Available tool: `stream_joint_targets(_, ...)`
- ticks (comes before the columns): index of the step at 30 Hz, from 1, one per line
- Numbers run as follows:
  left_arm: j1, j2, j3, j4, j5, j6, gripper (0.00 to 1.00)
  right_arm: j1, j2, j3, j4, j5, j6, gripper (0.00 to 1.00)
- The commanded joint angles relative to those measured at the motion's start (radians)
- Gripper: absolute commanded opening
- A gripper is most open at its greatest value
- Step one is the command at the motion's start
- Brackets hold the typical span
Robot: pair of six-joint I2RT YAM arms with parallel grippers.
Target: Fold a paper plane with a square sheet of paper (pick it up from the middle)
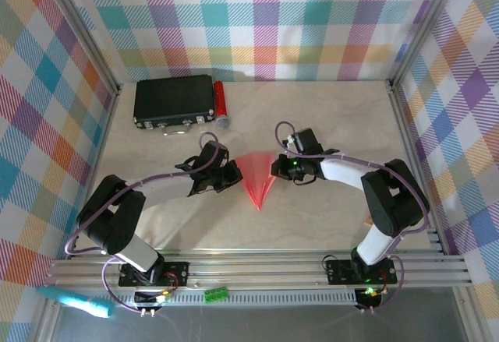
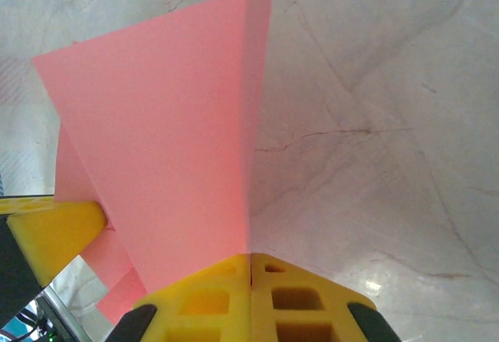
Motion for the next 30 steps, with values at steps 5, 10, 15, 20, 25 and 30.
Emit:
stream_joint_targets(5, 0.015, 0.102, 0.031, 0.053, 0.026, 0.006, 0.00, -0.024, 0.080, 0.018, 0.028, -0.056, -0.039, 0.08)
stream_joint_targets(10, 0.018, 0.126, 0.030, 0.065, 0.044, 0.003, 0.00, -0.028, 0.106, 0.026, 0.023, -0.065, -0.046, 0.10)
stream_joint_targets(15, 0.022, 0.128, 0.027, 0.056, 0.051, 0.010, 0.02, -0.031, 0.107, 0.045, -0.021, -0.045, -0.057, 0.15)
stream_joint_targets(20, 0.024, 0.124, 0.031, 0.059, 0.071, 0.012, 0.03, -0.030, 0.075, 0.067, -0.087, -0.028, -0.062, 0.27)
stream_joint_targets(25, 0.024, 0.112, 0.041, 0.050, 0.082, 0.019, 0.03, -0.026, -0.012, 0.048, -0.148, -0.004, -0.050, 0.41)
stream_joint_targets(30, 0.024, 0.108, 0.045, 0.047, 0.089, 0.015, 0.03, 0.020, -0.074, 0.005, -0.185, 0.019, -0.017, 0.45)
